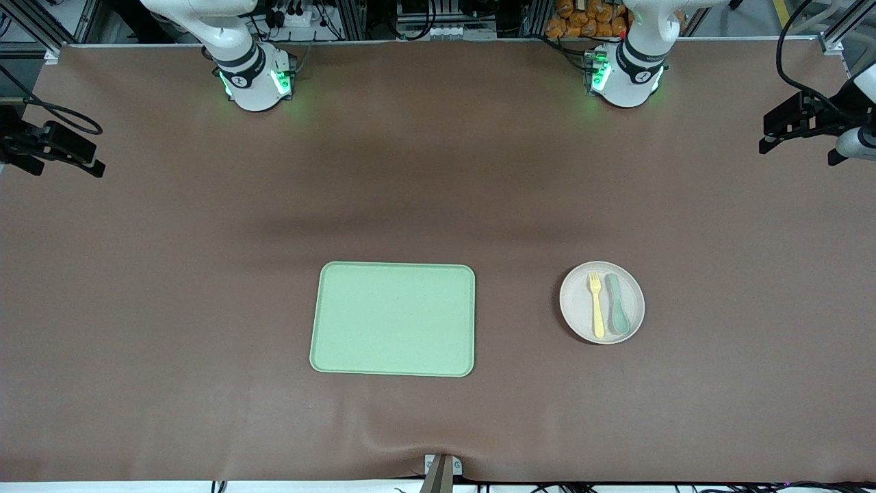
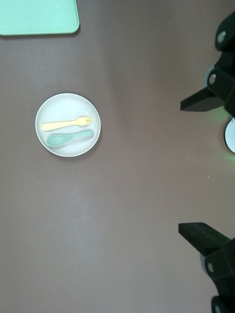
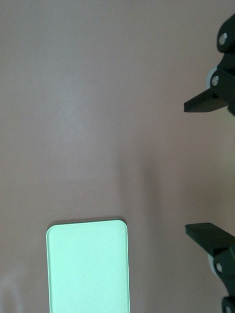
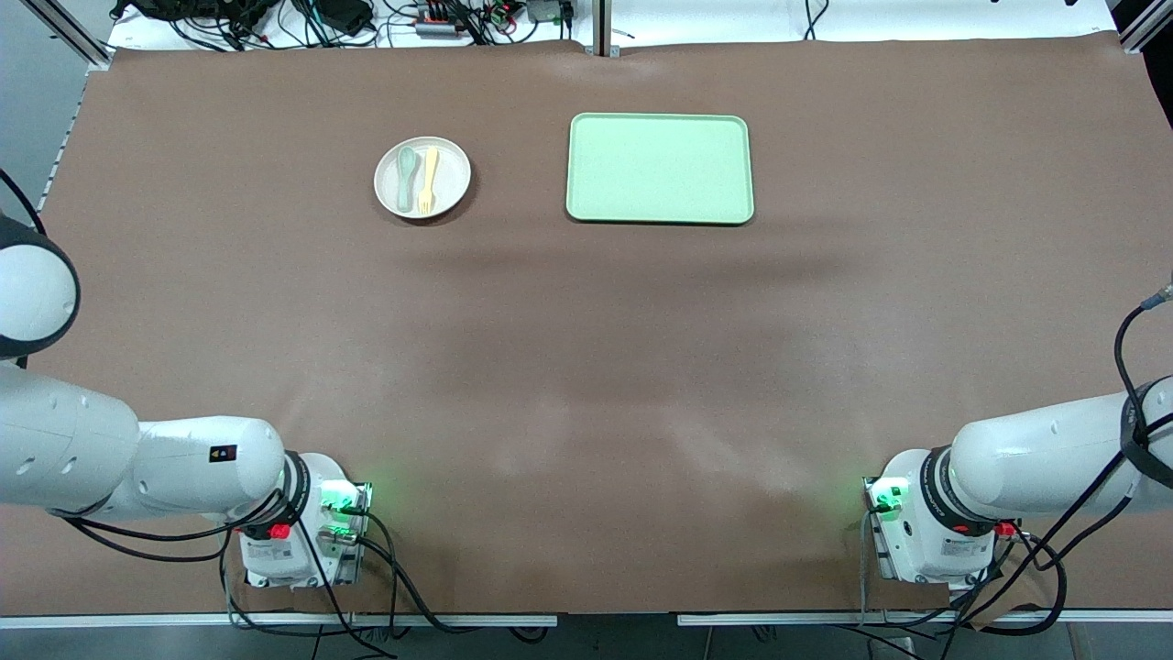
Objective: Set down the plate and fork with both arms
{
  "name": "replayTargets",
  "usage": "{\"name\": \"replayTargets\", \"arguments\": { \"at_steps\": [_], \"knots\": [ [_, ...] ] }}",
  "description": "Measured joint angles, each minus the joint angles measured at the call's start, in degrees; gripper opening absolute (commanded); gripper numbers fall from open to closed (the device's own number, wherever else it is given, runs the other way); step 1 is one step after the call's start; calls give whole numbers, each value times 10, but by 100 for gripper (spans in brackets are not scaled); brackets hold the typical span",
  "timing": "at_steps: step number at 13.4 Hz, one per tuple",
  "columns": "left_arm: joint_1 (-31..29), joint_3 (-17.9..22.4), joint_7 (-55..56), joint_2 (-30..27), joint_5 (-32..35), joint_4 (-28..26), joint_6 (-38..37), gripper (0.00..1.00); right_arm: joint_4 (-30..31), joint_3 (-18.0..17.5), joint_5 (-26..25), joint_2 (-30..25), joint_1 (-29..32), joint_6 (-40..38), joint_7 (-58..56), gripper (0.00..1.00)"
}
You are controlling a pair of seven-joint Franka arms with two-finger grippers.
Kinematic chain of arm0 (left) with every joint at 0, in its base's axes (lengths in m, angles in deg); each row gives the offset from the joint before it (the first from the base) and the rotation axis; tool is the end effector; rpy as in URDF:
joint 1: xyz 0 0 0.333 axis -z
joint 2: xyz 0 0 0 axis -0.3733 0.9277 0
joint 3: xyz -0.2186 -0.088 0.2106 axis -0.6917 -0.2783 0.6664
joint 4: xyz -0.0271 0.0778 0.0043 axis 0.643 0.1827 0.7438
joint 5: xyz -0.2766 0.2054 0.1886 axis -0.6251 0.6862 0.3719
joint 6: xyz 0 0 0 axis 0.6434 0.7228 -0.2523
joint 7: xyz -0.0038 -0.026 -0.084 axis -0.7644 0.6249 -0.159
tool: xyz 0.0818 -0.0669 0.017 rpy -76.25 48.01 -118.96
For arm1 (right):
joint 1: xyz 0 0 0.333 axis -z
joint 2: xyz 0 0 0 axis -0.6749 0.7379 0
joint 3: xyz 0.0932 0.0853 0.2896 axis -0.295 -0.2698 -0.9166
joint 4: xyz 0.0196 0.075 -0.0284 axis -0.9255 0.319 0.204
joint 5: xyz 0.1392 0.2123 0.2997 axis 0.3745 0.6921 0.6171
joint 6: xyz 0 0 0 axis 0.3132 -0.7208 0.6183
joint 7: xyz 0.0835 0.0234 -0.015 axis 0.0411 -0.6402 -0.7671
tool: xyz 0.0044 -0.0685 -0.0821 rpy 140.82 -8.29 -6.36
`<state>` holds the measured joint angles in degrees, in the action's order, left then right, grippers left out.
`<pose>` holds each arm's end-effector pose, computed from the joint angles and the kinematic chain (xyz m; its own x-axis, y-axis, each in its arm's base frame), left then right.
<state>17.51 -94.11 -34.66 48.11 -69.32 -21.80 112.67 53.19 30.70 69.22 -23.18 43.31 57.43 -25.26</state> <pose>0.5351 -0.0357 0.6719 0.9773 -0.2096 -0.0303 -0.2094 -0.9778 0.0095 0.5443 -0.0034 0.6629 0.9977 -0.0657 -0.0162 -0.0664 -0.9970 -0.0408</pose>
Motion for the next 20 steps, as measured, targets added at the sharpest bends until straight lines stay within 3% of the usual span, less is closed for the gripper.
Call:
{"name": "replayTargets", "arguments": {
  "at_steps": [7,12,20],
  "knots": [
    [2,-2,-7,-3,-1,-3,-4,100,0,1,0,0,0,0,0,100],
    [0,-2,-7,61,-1,-14,4,100,0,1,0,0,0,0,0,100],
    [0,-1,-7,137,-1,-131,189,100,0,3,0,0,0,0,0,100]
  ]
}}
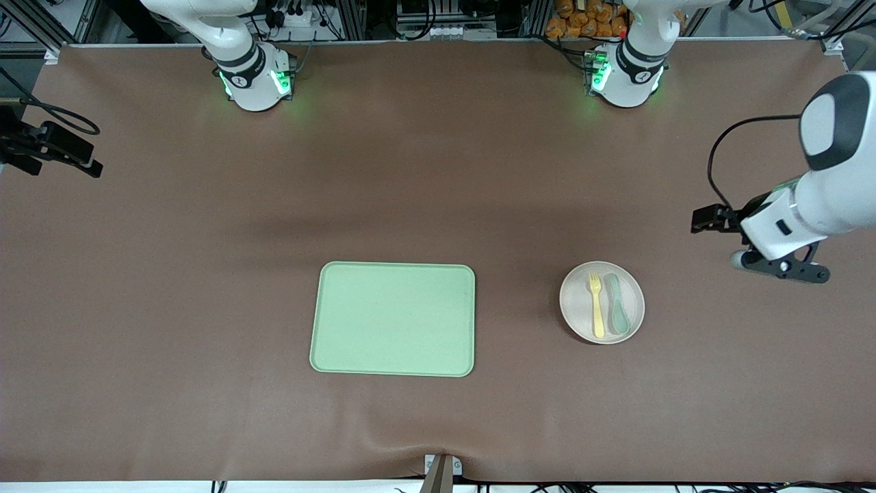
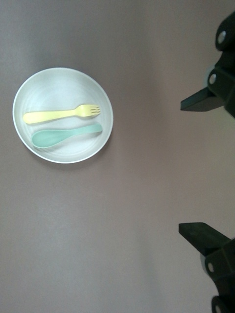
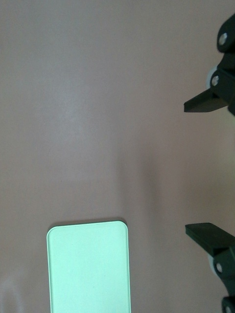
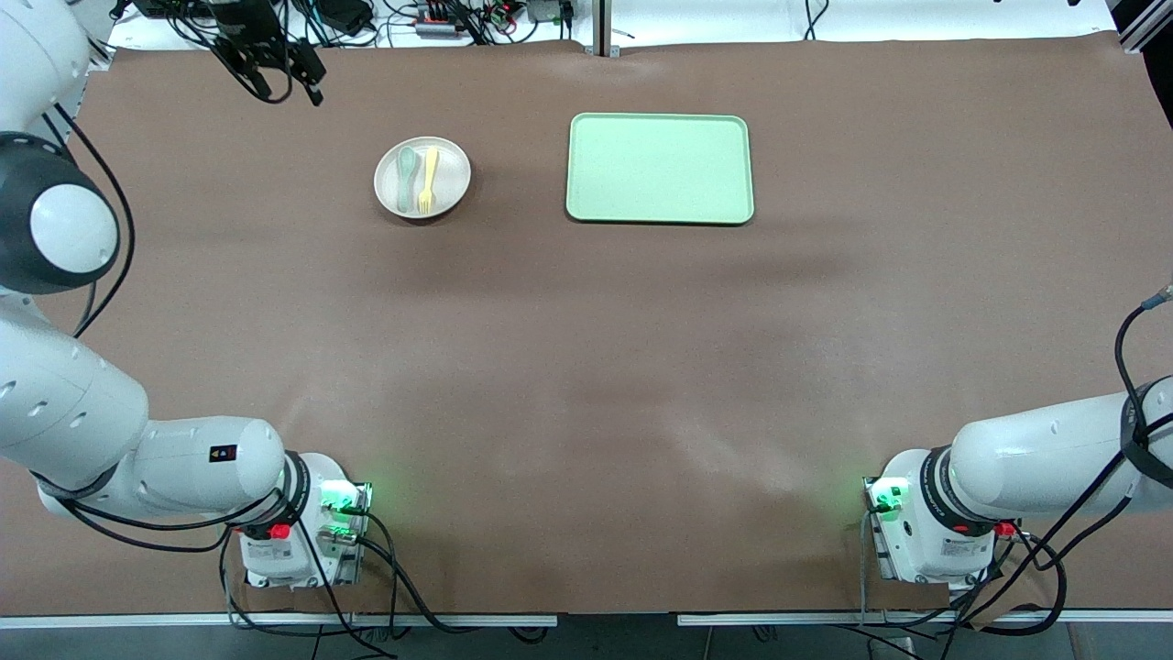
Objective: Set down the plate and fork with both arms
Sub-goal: 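Move the left gripper over the rim of the pink plate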
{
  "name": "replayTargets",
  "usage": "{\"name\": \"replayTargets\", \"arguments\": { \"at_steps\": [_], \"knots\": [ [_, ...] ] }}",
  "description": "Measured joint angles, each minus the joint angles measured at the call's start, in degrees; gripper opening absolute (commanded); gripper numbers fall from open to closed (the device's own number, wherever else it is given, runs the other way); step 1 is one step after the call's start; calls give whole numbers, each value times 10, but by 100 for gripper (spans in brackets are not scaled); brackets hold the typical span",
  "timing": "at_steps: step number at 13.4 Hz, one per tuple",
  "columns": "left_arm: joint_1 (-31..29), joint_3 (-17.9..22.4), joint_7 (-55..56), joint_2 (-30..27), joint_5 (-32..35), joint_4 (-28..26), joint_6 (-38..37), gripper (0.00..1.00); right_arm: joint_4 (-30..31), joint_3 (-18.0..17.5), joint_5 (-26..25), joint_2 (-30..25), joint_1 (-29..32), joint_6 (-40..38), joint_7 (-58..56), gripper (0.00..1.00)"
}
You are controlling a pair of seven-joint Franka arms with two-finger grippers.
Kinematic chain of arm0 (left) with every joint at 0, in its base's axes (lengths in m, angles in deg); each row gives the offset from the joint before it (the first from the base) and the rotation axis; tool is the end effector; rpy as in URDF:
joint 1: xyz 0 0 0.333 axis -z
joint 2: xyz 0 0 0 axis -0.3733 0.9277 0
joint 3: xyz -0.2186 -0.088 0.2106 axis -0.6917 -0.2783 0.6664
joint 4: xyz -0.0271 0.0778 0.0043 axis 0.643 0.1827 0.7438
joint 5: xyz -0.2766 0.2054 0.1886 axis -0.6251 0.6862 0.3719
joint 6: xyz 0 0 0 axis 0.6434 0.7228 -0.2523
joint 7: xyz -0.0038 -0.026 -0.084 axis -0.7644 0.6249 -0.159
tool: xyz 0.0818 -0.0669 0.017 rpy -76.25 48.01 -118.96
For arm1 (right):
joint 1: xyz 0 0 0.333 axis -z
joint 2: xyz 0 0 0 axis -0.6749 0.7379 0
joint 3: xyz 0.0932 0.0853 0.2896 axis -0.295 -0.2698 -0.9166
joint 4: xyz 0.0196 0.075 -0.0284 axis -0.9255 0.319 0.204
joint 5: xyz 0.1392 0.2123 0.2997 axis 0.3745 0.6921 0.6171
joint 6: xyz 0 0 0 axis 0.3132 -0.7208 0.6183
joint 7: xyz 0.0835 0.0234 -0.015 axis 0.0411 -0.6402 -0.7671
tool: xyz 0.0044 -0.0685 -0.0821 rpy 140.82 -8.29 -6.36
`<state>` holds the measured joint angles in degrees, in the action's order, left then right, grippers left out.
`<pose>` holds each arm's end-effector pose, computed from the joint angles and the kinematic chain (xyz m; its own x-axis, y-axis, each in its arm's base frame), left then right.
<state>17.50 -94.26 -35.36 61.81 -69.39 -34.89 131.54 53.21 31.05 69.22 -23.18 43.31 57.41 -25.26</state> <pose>0.6117 -0.0355 0.4535 0.9620 -0.2227 -0.1580 -0.2148 -0.9744 0.0657 0.5443 -0.0068 0.6627 0.9973 -0.0718 -0.0169 -0.0725 -0.9965 -0.0407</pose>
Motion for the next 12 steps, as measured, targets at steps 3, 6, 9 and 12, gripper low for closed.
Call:
{"name": "replayTargets", "arguments": {
  "at_steps": [3,6,9,12],
  "knots": [
    [0,0,0,35,0,-11,51,100,0,0,0,0,0,0,0,100],
    [2,-1,0,58,0,-34,100,100,0,0,0,0,0,0,0,100],
    [1,-1,0,80,0,-45,135,100,0,0,0,0,0,0,0,100],
    [2,-1,0,100,0,-48,166,100,0,0,0,0,0,0,0,100]
  ]
}}
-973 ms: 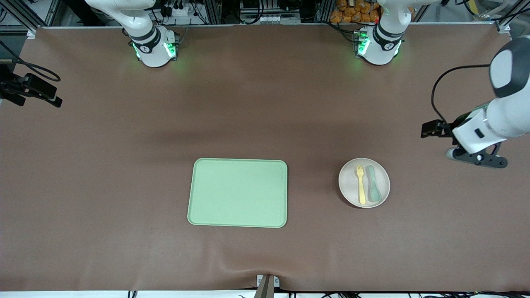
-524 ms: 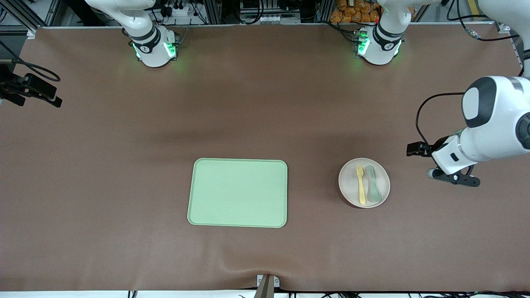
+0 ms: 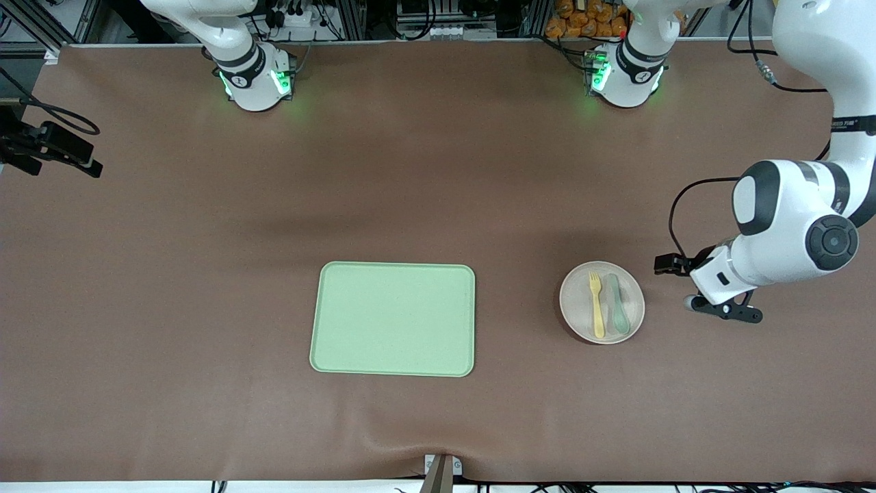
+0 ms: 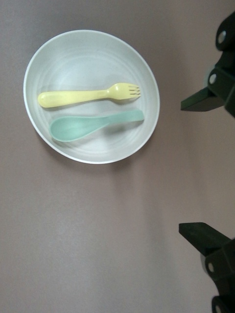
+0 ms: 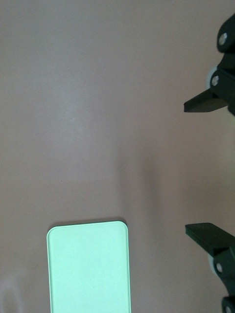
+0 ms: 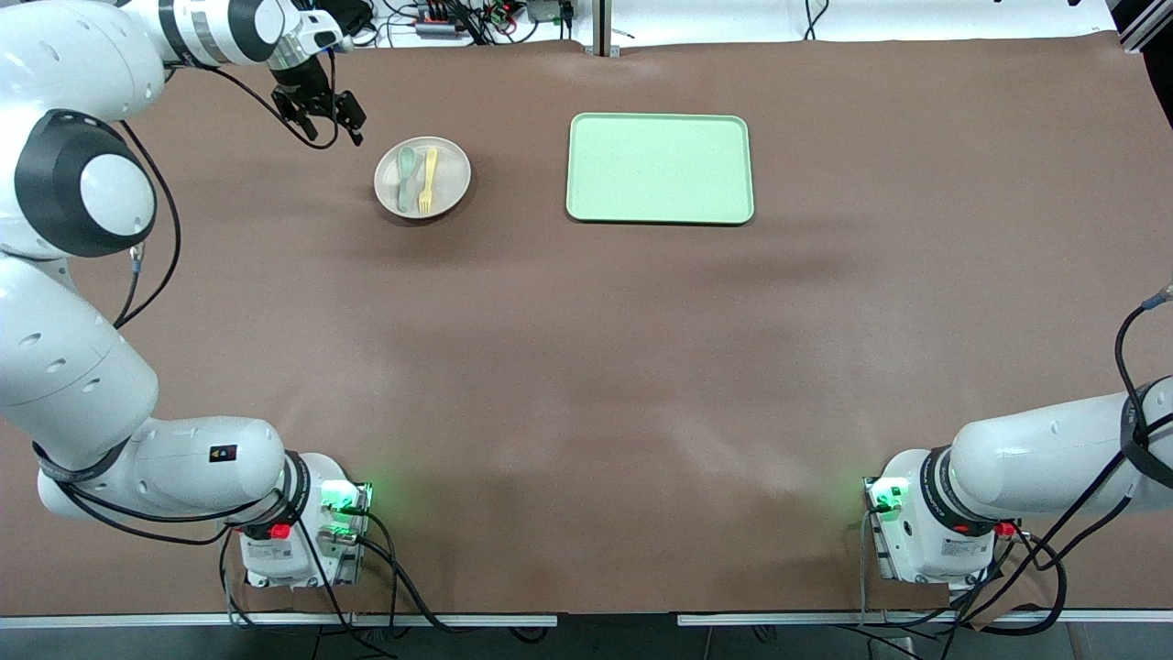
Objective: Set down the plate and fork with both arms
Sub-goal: 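Move the left gripper over the rim of the pink plate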
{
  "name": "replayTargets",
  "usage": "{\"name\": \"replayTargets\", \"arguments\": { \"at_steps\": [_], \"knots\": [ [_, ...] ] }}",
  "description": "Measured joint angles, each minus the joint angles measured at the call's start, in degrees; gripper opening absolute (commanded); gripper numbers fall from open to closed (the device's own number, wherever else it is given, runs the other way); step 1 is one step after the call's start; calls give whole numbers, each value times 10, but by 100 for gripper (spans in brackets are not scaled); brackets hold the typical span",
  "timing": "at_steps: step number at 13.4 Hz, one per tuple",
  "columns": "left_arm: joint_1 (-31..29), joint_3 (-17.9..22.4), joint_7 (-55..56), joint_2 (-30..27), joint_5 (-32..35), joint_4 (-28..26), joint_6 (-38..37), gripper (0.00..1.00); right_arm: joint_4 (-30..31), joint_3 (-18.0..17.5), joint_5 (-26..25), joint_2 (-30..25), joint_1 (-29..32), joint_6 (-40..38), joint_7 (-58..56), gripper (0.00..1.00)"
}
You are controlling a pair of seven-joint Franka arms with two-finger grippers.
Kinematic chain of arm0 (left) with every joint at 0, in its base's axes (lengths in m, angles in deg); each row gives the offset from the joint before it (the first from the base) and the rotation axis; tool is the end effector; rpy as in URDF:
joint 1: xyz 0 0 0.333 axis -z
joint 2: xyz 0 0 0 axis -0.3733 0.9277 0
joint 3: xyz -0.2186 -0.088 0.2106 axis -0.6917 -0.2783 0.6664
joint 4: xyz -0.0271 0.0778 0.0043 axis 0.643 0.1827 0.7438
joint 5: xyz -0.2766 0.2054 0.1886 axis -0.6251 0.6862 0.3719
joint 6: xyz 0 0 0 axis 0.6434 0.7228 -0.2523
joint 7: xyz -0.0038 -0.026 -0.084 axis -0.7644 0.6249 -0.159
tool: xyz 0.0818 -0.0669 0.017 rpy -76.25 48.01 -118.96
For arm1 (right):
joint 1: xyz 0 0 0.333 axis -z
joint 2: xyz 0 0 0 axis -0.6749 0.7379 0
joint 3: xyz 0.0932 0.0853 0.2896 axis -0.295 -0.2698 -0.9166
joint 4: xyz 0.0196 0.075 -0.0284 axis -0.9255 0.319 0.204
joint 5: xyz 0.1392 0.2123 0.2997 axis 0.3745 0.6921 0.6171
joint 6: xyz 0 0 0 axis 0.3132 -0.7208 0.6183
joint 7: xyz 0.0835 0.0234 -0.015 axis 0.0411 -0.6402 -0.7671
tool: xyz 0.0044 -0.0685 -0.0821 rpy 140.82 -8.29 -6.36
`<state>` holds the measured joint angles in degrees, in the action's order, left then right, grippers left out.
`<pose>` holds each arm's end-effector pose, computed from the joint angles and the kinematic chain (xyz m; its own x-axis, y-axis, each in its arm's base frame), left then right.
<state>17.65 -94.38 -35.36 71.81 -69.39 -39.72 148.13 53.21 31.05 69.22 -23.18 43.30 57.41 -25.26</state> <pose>0.6377 -0.0392 0.3274 0.9678 -0.2200 -0.1227 -0.2107 -0.9739 0.0844 0.5443 -0.0067 0.6627 0.9973 -0.0716 -0.0169 -0.0723 -0.9966 -0.0407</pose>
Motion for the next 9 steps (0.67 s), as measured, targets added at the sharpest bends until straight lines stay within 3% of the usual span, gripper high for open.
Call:
{"name": "replayTargets", "arguments": {
  "at_steps": [9],
  "knots": [
    [2,-1,0,94,0,-3,133,100,0,0,0,0,0,0,0,100]
  ]
}}
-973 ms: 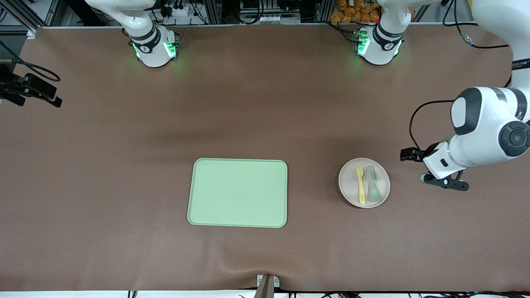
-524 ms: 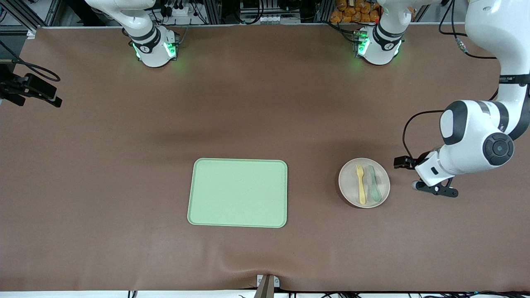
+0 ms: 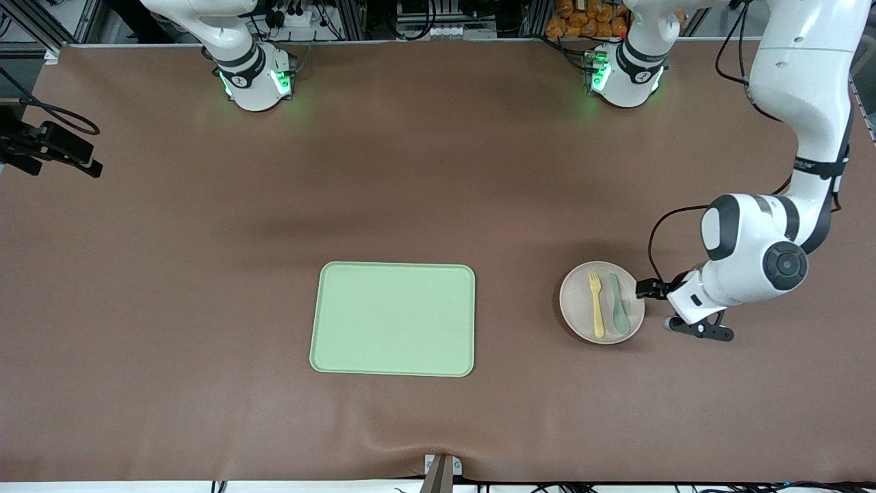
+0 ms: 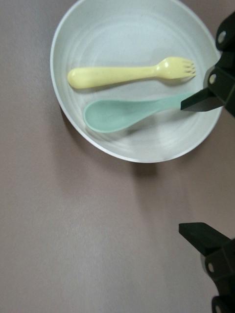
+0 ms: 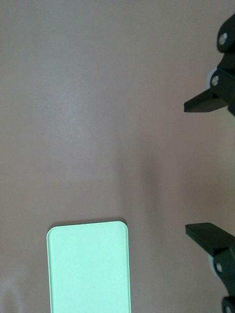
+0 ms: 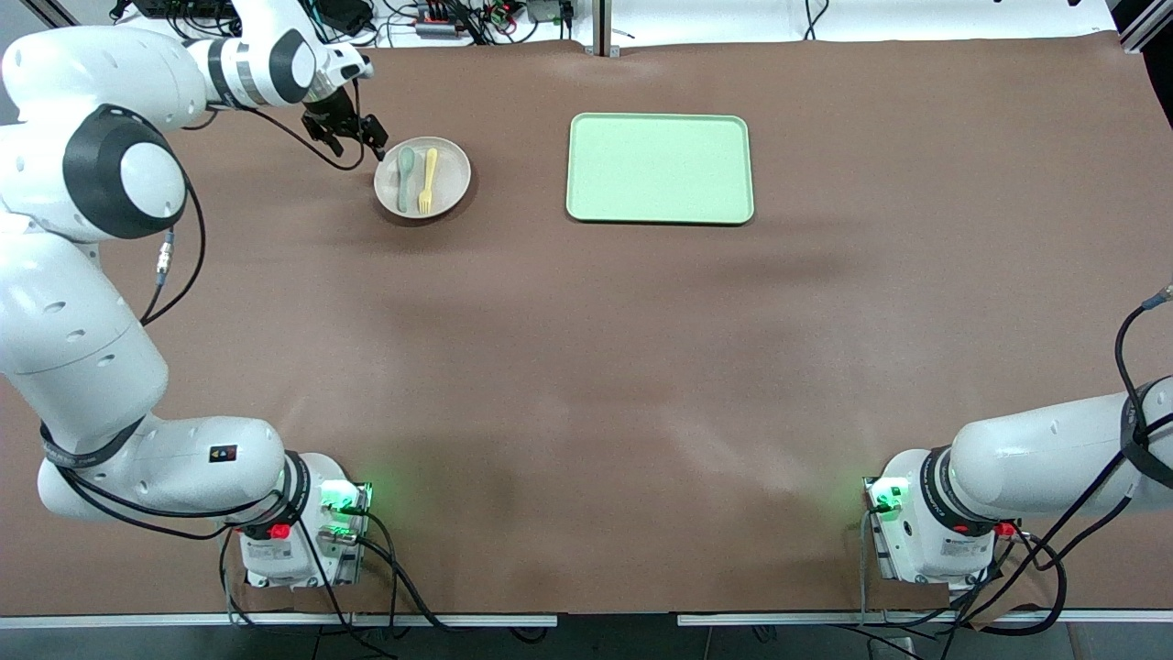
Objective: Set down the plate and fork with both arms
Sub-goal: 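Move the left gripper over the rim of the pink plate, then lower the left gripper and close it on the plate rim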
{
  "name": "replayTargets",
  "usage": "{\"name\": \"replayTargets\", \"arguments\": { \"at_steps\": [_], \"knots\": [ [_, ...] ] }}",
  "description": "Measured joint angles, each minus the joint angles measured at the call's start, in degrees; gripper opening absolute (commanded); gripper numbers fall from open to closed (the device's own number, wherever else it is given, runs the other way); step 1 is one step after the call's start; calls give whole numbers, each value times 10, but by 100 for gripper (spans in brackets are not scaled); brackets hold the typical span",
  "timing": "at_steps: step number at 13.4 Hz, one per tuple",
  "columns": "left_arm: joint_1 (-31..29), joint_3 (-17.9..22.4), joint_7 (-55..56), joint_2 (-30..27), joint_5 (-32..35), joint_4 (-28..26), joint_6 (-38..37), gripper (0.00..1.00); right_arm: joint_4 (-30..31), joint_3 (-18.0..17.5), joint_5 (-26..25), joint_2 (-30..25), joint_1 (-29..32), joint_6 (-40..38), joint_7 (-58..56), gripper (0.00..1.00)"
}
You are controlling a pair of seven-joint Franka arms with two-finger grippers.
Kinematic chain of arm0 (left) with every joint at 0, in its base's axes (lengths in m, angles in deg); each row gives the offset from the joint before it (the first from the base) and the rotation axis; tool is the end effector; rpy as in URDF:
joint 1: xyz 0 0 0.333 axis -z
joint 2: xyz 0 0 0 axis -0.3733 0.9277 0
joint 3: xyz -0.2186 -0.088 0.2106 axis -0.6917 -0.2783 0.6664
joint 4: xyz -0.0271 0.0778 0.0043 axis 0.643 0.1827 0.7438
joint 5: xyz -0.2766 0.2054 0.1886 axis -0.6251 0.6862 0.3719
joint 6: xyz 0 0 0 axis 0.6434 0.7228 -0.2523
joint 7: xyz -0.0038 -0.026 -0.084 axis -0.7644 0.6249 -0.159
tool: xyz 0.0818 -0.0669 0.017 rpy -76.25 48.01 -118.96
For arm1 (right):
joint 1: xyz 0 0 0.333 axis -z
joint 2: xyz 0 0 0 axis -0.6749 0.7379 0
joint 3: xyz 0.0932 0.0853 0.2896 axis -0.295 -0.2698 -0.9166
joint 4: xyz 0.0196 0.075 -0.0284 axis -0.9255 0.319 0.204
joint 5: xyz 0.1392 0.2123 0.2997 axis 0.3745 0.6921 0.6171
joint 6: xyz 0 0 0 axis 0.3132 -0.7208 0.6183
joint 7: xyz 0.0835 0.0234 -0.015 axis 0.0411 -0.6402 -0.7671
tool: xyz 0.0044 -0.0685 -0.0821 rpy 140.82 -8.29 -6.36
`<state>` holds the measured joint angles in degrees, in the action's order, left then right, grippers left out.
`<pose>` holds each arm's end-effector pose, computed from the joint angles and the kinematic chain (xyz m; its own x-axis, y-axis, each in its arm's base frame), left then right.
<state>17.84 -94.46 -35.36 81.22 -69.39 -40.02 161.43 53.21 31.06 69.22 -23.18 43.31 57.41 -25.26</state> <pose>0.6546 -0.0429 0.2374 0.9760 -0.2101 -0.0570 -0.2041 -0.9743 0.0955 0.5443 -0.0068 0.6627 0.9973 -0.0720 -0.0169 -0.0726 -0.9965 -0.0407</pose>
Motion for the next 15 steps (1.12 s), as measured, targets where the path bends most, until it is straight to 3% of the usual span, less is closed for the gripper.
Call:
{"name": "replayTargets", "arguments": {
  "at_steps": [5,15],
  "knots": [
    [0,0,0,39,0,0,19,100,0,0,0,0,0,0,0,100],
    [2,0,0,44,0,0,21,100,0,0,0,0,0,0,0,100]
  ]
}}
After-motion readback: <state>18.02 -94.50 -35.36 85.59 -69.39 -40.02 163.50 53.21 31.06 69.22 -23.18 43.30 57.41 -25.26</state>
